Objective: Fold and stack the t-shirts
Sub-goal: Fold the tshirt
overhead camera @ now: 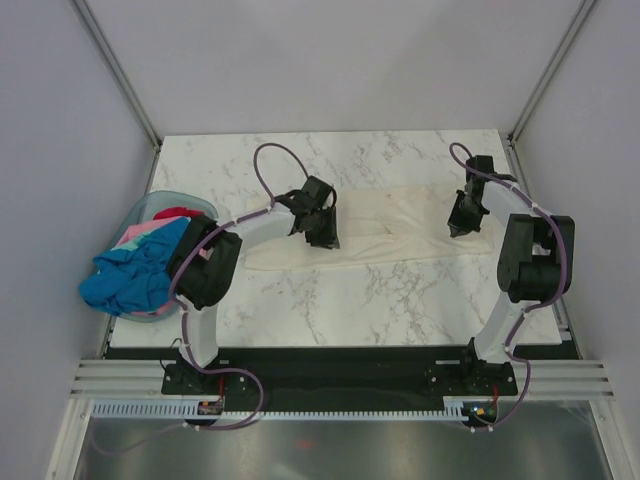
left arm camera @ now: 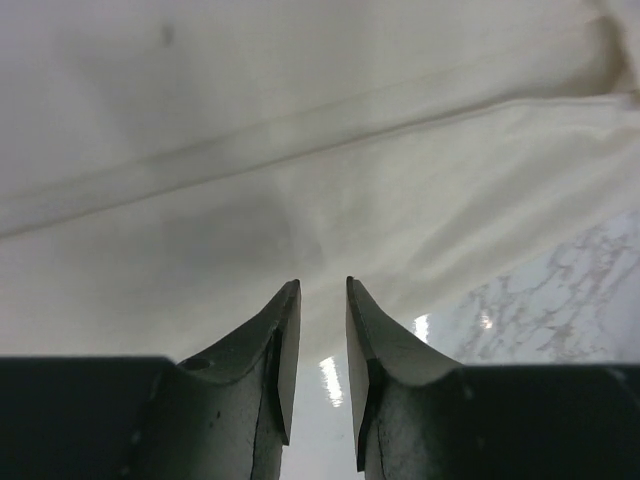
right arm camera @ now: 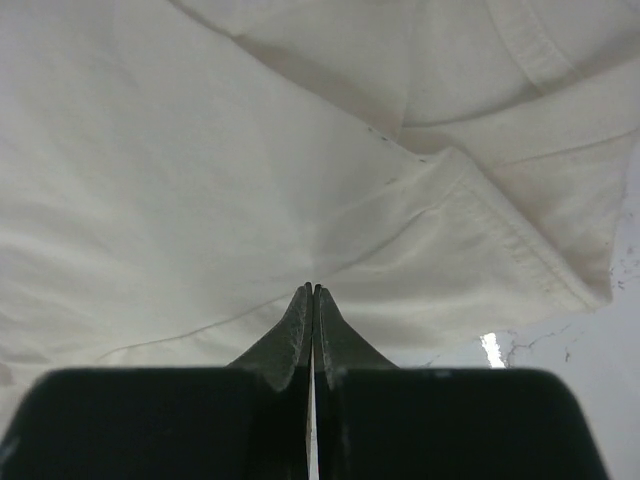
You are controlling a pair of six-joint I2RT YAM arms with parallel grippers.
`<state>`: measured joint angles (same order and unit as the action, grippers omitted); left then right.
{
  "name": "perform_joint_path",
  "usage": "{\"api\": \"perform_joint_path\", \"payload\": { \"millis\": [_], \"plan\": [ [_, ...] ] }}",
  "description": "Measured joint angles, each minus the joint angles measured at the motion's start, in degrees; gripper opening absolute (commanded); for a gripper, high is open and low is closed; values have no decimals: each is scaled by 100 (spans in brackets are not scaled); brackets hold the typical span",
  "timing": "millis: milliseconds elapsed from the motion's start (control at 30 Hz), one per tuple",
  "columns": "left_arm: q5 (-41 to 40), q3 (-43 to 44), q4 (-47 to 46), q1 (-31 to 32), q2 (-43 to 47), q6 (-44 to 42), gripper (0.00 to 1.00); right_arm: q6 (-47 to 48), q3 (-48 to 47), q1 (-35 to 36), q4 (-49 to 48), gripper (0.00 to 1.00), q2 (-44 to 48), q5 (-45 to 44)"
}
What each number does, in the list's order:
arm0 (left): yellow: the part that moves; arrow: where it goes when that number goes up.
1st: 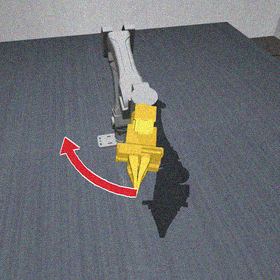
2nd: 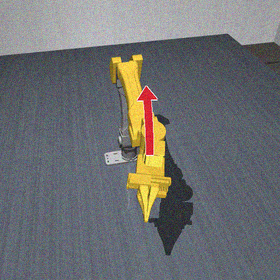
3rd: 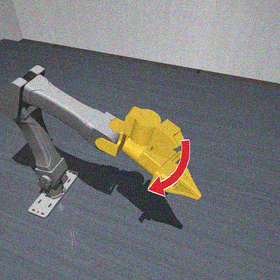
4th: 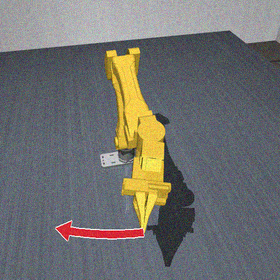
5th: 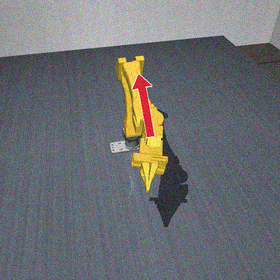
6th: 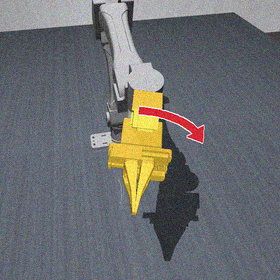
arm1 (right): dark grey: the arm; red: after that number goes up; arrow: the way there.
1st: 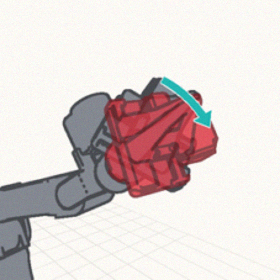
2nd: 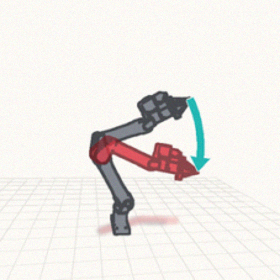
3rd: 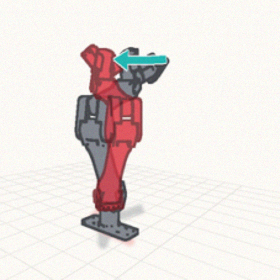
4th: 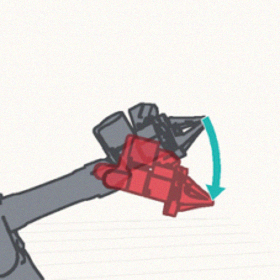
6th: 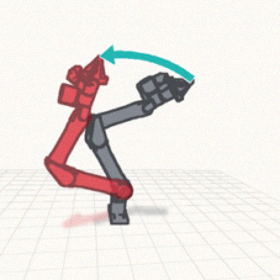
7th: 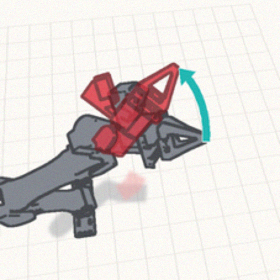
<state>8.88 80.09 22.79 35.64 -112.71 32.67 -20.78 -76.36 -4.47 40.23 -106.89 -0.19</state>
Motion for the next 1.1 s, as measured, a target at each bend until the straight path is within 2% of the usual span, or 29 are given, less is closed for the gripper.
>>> {"api": "perform_joint_path", "payload": {
  "millis": [133, 467, 800, 933, 1100],
  "plan": [
    [-131, -595, 2, -120, 9, 48, 30, 20, 227, -26, -81, 0, 0, -363],
    [-348, -1228, -525, -304, 402, 352, 30, 127, 710, -26, -715, 0, 39, -927],
    [-581, -1333, -55, -306, 874, 367, 37, 52, 385, -72, -271, 0, 225, -1217],
    [-564, -1333, -52, -306, 1130, 367, 37, 15, 345, -192, -140, 0, 525, -1318],
    [-420, -1473, -195, -306, 1038, 376, 36, 15, 592, -358, -289, 0, 645, -1405]
  ]
}}
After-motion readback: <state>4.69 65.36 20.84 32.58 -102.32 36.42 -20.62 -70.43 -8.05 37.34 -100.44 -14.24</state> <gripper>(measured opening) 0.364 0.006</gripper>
